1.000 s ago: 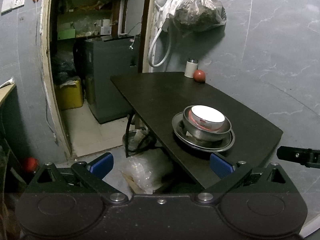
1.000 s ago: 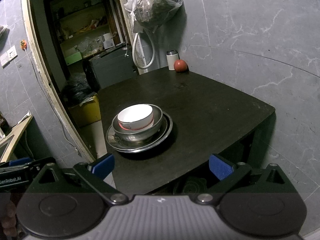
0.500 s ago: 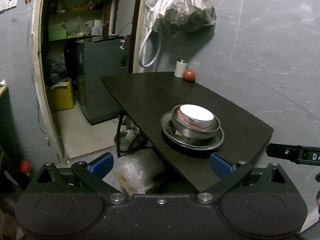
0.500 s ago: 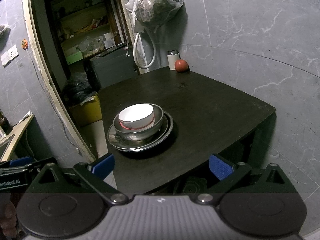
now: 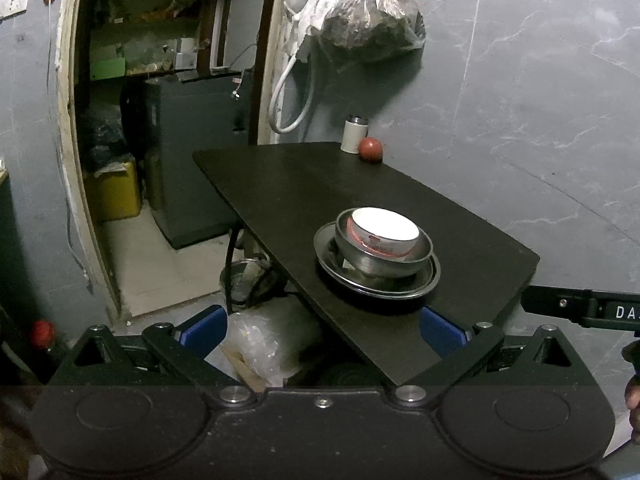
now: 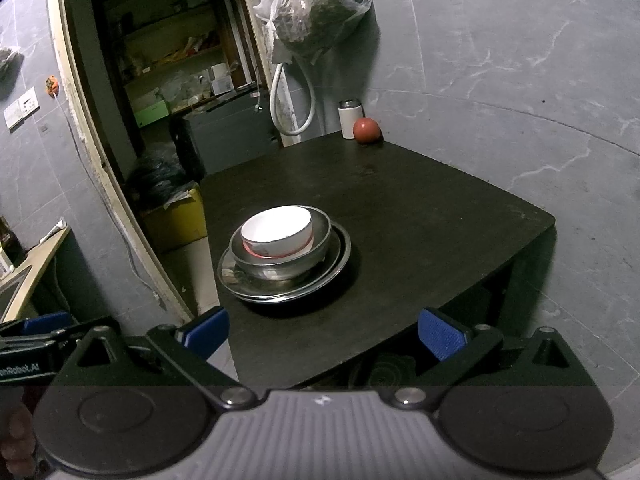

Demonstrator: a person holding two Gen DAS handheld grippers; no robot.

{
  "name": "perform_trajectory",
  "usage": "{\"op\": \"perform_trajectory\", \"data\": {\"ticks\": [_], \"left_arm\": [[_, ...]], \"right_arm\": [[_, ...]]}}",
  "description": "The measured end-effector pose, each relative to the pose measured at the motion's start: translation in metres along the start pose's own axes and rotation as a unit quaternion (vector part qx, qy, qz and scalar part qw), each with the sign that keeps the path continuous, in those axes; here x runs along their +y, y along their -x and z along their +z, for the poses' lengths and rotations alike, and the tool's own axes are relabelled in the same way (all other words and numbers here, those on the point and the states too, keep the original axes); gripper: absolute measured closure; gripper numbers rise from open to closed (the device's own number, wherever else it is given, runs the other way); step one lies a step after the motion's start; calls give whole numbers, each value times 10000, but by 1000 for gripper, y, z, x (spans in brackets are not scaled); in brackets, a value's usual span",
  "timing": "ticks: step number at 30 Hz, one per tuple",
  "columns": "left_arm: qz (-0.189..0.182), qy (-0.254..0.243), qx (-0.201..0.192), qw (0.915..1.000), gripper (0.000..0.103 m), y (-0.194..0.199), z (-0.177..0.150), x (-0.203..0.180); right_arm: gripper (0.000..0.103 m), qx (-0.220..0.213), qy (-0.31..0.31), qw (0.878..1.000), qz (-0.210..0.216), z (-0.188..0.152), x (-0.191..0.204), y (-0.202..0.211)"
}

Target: Organize plates and bowls

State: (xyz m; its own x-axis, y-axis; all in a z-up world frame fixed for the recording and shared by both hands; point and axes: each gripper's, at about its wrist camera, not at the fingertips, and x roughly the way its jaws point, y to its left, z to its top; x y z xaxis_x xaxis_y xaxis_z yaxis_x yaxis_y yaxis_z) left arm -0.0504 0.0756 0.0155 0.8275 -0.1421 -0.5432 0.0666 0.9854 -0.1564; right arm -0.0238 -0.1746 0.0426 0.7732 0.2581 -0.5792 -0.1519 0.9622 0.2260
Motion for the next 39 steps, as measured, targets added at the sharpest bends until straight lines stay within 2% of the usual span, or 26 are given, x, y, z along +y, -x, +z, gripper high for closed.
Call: {"op": "perform_trajectory", "data": {"ticks": [39], "left_arm": [[-279,31,104,9996,1,-9,-2,7]], "right_arm": [[0,37,-50,10000,-46,3,-10,-4]]}}
